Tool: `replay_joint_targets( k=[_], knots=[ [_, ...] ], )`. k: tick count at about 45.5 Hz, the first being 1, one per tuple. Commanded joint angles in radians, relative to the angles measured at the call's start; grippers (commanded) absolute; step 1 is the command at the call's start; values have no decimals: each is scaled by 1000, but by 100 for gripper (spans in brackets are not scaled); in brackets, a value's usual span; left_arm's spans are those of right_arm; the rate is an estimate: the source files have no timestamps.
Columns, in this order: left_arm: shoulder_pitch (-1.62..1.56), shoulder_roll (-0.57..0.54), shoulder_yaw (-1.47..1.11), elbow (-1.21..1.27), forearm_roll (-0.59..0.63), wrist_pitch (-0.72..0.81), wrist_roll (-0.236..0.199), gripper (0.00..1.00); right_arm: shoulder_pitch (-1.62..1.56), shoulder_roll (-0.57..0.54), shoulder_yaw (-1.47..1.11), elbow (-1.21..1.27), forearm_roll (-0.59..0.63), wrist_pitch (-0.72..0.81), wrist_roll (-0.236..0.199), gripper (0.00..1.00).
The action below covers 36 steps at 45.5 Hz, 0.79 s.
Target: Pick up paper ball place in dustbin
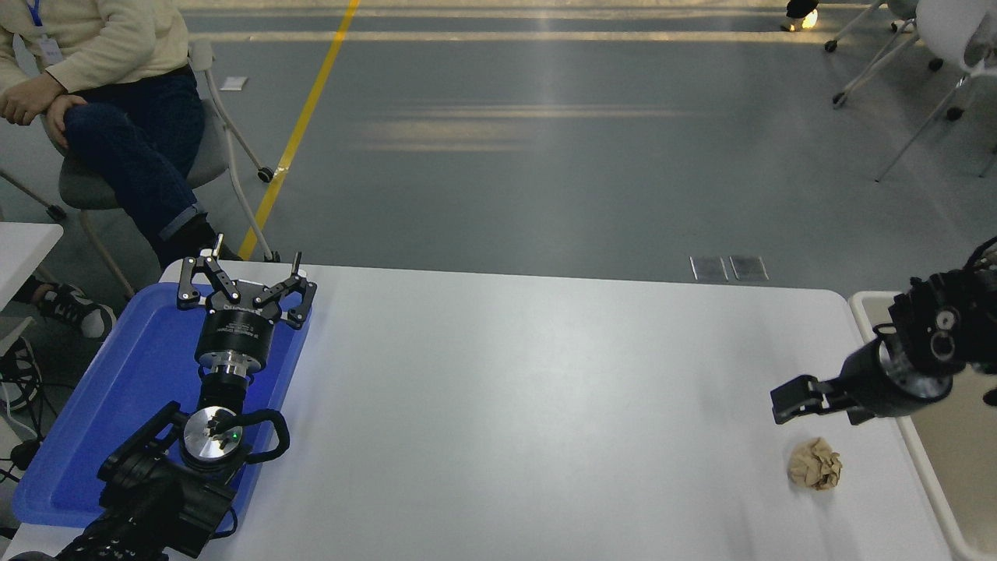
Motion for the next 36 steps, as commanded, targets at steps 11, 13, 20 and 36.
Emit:
replay_joint_targets(
  k=[11, 13, 20, 36],
  knots=[
    [0, 0, 0, 0, 0, -2, 0, 100, -283, -18, 164, -219, -161, -56, 0, 100],
    [0, -1, 0, 0, 0, 0, 0, 100, -297, -18, 176, -226, -164, -56, 0, 100],
    [0, 0, 0, 0, 0, 0, 0, 100, -341, 0, 205, -251, -165, -63, 0, 100],
    [0, -1, 0, 0, 0, -2, 0, 100, -423, 51, 218, -338, -165, -131, -3, 100]
  ],
)
